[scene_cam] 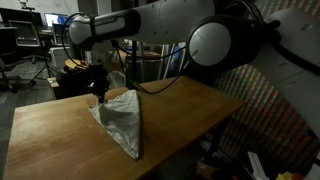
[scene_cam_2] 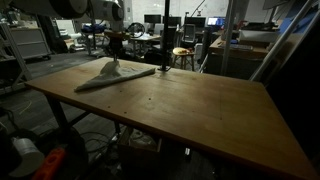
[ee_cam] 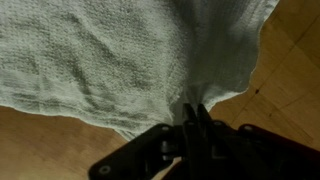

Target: Fold the towel twice diagonally

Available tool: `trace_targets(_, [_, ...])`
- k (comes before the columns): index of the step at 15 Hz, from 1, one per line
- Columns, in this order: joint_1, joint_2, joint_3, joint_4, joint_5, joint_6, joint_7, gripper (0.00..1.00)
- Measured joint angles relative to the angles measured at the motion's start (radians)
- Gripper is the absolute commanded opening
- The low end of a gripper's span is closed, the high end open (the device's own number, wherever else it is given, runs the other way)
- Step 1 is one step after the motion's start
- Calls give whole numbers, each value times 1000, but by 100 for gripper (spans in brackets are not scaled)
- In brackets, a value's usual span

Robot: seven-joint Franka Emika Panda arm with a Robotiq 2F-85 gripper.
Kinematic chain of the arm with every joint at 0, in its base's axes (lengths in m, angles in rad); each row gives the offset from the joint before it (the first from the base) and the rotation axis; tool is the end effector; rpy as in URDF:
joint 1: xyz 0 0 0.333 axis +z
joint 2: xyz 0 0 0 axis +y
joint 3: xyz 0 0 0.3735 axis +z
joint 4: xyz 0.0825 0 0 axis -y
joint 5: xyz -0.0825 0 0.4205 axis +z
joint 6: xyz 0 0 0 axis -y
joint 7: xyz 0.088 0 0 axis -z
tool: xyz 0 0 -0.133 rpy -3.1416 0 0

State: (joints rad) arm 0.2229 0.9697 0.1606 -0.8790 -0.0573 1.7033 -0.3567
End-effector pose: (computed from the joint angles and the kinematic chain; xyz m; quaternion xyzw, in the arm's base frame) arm 0.8089 0.2602 0.3005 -0.9379 -0.3379 0.0682 0.0393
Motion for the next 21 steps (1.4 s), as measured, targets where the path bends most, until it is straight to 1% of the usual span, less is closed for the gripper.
trace_targets(7, [-37, 0, 1, -45, 4, 20, 0, 3])
trace_targets(8, [-39, 0, 1, -49, 4, 20, 0, 31])
trace_targets(9, [-40, 0, 1, -51, 4, 20, 0, 32])
trace_targets(13, [-42, 0, 1, -55, 4, 20, 0, 62])
trace_targets(14, [-42, 0, 1, -56, 4, 20, 0, 70])
trace_targets(18, [-51, -1, 1, -57, 4, 21, 0, 98])
trace_targets(19, [-56, -3, 1, -57, 4, 21, 0, 100])
trace_targets(21, [-70, -7, 1, -58, 4, 27, 0, 100])
